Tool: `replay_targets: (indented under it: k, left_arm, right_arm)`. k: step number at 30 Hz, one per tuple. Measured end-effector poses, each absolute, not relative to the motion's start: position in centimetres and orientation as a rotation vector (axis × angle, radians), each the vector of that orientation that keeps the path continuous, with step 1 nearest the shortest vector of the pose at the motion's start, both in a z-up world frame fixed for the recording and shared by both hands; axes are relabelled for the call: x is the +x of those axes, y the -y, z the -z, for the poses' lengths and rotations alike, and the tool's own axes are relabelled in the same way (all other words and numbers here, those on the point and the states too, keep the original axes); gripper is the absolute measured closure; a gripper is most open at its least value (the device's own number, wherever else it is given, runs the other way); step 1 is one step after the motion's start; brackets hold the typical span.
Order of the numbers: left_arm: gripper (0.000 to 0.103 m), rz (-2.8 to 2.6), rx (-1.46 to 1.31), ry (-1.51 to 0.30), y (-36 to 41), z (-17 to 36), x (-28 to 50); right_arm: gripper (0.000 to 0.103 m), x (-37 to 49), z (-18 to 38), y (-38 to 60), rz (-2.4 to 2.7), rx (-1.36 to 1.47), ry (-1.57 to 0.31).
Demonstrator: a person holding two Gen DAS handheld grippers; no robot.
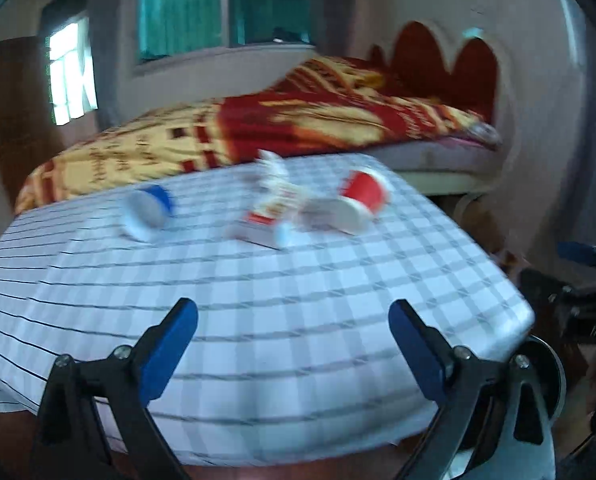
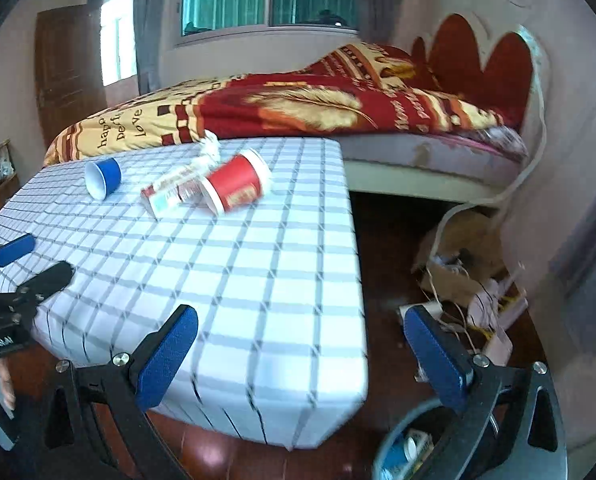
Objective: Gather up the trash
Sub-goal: 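Move both tools back over the table, then grasp the red paper cup with the right gripper while the left grasps the white blue-based cup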
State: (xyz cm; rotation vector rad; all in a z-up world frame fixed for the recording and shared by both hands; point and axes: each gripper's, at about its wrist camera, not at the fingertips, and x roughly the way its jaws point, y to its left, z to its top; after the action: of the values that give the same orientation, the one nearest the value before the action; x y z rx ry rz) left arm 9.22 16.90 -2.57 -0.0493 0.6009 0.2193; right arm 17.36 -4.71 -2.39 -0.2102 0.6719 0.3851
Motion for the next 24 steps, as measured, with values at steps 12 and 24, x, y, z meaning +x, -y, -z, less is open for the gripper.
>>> replay_targets:
  k: [12, 24]
  left_arm:
    - [0.018, -0.340, -0.069, -0.656, -28.5, 4.2, 15.0]
    - [0.026, -0.336, -0.114, -0.713, -32.5, 6.1, 21.3]
  right_arm:
    - [0.000, 25.6, 3.6, -5.4, -0.474, -0.310, -0.695]
    - [0.000, 33.5, 6.7, -10.6, -0.503, -0.470, -0.746]
